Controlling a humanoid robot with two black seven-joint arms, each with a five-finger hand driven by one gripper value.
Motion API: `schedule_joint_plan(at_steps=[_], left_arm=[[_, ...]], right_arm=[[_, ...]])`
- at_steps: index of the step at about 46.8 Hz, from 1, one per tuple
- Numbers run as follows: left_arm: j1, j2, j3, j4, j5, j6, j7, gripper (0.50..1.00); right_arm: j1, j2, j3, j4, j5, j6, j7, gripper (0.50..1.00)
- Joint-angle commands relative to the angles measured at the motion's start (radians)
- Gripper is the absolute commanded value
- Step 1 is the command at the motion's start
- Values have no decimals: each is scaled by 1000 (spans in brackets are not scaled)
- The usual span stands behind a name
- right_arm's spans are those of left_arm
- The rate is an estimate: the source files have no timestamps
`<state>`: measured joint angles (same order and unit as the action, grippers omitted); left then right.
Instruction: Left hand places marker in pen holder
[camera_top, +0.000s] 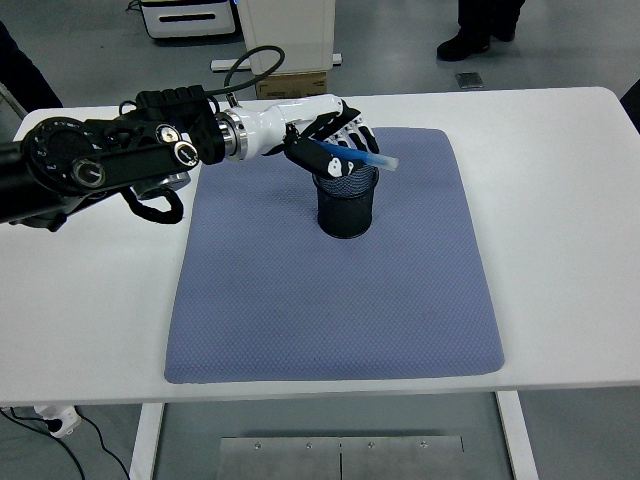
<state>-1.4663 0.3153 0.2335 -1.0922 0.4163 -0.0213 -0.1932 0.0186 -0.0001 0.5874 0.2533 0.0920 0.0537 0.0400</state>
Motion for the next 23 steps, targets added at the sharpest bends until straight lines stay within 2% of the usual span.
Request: schedule_joint_plan(at_steps=[1,10,23], left_arm=[[4,-7,-3,0,1,3,0,500],[9,-31,-17,0,-17,14,0,500],[73,-44,-100,8,-62,37,0,500]], right_arm=[[0,0,0,0,0,1,0,1000],[0,0,0,0,0,0,0,1000],[0,0,0,-2,0,0,0,1000]])
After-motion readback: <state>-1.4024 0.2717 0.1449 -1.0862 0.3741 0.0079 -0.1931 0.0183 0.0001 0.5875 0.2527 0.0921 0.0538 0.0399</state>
